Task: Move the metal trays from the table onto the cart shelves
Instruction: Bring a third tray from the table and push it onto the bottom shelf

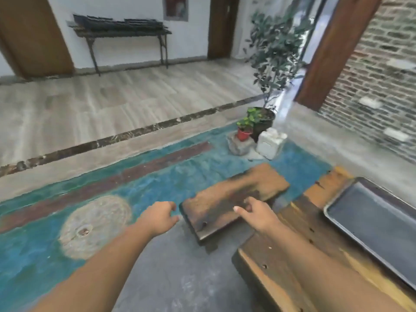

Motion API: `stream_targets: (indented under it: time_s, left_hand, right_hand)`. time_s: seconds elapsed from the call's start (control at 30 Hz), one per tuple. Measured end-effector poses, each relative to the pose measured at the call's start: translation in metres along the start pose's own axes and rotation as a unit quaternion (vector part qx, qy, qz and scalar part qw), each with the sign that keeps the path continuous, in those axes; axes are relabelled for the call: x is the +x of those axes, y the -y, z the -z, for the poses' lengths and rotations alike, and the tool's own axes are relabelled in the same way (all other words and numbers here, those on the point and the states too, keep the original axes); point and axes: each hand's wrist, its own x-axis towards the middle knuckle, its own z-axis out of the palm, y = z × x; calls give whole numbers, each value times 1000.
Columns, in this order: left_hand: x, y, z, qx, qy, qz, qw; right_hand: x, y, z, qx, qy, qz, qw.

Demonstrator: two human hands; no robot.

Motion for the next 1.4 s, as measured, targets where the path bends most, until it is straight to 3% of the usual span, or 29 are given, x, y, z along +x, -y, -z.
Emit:
stream_targets:
  time_s: [0.13,0.3,0.6,1.0,1.23,1.4]
  left_hand:
    - [62,-81,-12,18,48,-130,990]
    - [118,-193,-26,66,80,-278,955]
    - [151,-378,-98,76,136,-381,911]
    - [260,-527,-209,96,150,-319,931]
    - [319,-580,-274,51,107,-216,969]
    - [350,-584,-305,55,93,-142,984]
  right_hand:
    - [-33,-81,42,40,-74,-110,990]
    - [-102,-167,66,55,-164,-264,949]
    - [-201,-316,108,129,-268,-425,855]
    - [-209,-556,148,113,-279,-535,789]
    - [-194,-661,151,118,-260,-551,784]
    - [-194,-716,140,123,-295,-566,760]
